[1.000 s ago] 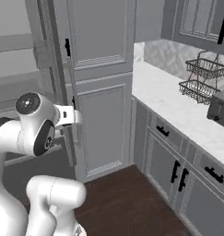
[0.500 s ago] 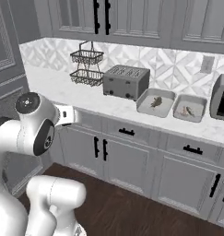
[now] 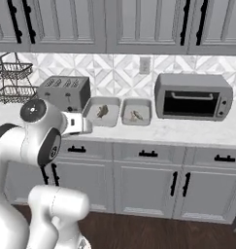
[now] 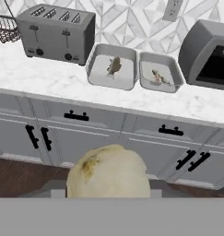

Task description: Place one garlic and one fish in each tupperware on the nearby counter, to pack two identical lunches.

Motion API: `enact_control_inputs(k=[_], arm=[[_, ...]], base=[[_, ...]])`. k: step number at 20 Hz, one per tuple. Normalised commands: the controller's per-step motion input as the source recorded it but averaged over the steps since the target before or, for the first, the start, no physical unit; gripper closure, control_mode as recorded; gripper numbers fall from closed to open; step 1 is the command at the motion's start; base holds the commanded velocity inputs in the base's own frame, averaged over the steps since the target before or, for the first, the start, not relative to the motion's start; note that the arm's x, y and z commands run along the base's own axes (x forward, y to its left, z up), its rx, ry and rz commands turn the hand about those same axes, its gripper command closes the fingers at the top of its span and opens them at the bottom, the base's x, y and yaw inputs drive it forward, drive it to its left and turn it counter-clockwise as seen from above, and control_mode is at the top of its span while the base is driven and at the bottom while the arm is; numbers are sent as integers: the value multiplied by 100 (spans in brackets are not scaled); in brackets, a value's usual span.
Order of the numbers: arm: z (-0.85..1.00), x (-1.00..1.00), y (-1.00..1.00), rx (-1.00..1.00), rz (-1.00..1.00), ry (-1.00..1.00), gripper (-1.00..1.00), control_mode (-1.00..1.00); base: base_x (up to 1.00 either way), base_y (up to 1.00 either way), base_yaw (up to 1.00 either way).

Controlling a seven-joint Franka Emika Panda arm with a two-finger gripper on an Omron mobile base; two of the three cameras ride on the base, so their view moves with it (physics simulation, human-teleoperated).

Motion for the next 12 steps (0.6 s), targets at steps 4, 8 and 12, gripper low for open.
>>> enact_control_inputs(k=[4, 8, 12], arm=[[0, 0, 0, 0, 0, 0, 100, 100], [0, 0, 0, 0, 0, 0, 100, 100], [-10, 25, 0, -1, 0, 3, 100, -100]], base=[[100, 2, -12], [100, 0, -5], [75, 0, -1]])
